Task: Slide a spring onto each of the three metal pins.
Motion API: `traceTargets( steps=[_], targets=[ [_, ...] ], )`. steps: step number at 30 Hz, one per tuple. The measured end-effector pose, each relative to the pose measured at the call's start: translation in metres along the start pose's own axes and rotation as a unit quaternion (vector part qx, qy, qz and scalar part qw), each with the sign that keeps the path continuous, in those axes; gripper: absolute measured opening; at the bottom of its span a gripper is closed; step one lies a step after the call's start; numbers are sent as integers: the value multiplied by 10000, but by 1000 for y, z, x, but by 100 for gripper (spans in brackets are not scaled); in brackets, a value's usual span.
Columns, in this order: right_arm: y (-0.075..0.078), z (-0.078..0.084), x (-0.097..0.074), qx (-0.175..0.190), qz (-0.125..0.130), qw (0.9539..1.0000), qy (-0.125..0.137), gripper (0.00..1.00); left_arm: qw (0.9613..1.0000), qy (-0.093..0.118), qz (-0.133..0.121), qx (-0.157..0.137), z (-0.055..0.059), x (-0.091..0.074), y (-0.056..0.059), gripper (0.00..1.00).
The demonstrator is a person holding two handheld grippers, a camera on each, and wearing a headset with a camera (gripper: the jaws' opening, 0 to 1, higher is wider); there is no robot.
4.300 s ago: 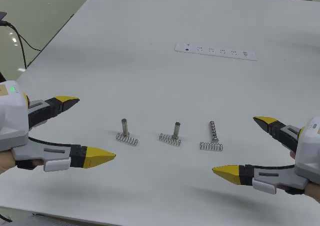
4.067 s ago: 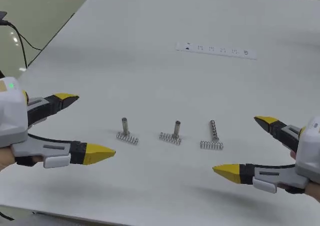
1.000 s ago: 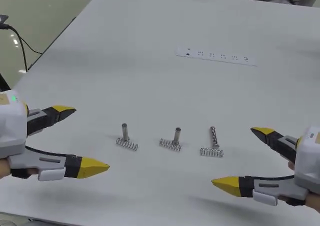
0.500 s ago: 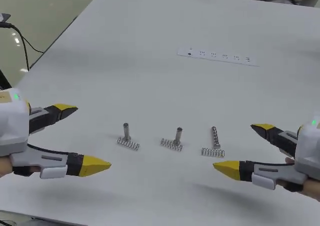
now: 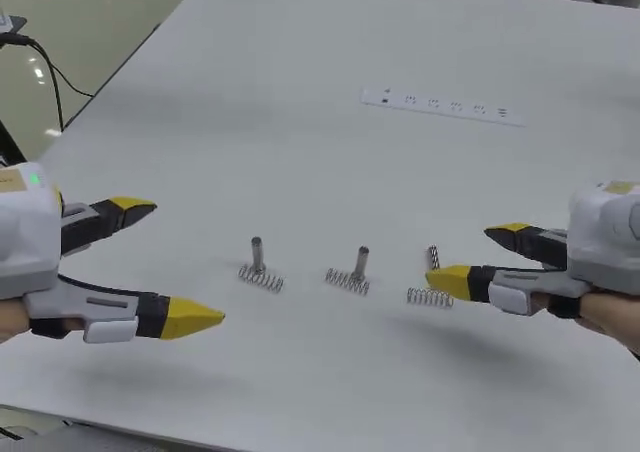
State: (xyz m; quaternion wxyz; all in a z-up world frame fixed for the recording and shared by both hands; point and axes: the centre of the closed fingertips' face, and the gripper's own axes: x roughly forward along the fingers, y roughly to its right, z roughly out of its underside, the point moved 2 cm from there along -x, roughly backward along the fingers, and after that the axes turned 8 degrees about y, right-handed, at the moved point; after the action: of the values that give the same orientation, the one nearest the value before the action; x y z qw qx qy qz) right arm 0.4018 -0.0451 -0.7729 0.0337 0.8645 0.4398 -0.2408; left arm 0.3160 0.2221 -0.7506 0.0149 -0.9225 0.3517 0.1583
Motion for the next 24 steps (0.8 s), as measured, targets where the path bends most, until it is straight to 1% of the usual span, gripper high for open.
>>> traceTargets(
  steps=[4,7,8,11,14,15,17,19,24],
  targets=[
    [3,0,8,288,10,9995,-91,56,10000,-18,-11,-7,1,-1,0,97],
    [8,0,14,422,75,9989,-202,51,10000,-7,-32,-16,1,-1,0,97],
    [11,2,16,526,132,9982,-274,49,10000,-6,-33,-20,1,-1,0,97],
    [14,4,21,794,143,9961,-347,43,10000,-10,-29,-8,0,-2,1,97],
    [17,8,25,903,219,9946,-461,39,10000,-4,-41,-15,0,-2,1,97],
    [19,11,27,942,264,9936,-559,37,10000,-2,-51,-18,-1,-3,1,97],
    [21,14,30,1001,299,9923,-665,34,10000,-3,-56,-24,0,-3,0,97],
    [23,17,33,1034,337,9913,-746,32,10000,-12,-63,-19,0,-3,0,97],
    [28,20,39,1180,447,9881,-876,28,10000,-41,-58,-30,2,-3,1,97]
  ],
)
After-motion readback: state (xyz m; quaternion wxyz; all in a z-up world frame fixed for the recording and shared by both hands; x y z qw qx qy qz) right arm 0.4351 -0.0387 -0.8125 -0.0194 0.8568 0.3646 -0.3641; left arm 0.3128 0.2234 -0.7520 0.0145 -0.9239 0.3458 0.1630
